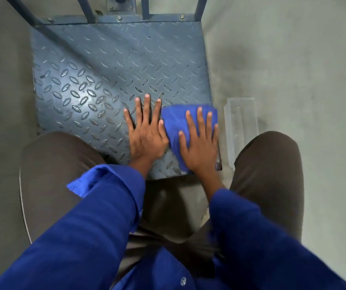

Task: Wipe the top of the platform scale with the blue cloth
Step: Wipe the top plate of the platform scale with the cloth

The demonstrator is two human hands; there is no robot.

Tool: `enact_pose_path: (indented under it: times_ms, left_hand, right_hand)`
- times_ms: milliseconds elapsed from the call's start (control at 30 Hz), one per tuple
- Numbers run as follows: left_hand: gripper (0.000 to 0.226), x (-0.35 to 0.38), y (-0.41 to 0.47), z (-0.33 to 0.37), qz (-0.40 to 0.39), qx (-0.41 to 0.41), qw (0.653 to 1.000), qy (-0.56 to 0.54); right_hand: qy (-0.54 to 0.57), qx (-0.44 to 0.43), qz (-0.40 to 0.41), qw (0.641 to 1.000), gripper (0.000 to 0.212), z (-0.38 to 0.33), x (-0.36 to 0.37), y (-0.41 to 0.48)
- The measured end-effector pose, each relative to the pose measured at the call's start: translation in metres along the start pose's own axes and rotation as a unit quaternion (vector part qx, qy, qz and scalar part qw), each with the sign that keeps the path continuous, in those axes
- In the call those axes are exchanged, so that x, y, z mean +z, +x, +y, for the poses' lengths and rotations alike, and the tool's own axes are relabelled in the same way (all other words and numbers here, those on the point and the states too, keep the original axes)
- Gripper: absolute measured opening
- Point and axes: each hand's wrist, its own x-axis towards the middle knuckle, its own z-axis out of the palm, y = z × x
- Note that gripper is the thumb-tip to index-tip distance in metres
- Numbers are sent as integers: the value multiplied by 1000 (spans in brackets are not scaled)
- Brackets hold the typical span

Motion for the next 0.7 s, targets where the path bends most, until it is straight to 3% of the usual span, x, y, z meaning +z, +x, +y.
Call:
enact_pose_path:
  times_ms: [133, 300, 467, 700]
  left_hand:
    - [62, 0, 3, -1, -5, 2, 1000, 6]
    - [62, 2, 14, -1, -7, 9, 1000, 7]
    - [62, 1, 30, 0, -13, 10, 1000, -5]
    - [66, 3, 44, 1, -28, -9, 999, 23]
  right_hand:
    - [4, 6, -5, 1000, 62, -11, 4, -29]
    - [-3, -60, -7, 998, 62, -3, 4, 45]
    - [-5, -67, 3, 998, 62, 12, -4, 127]
    - [-2, -158, -21, 987, 62, 7, 3, 47]
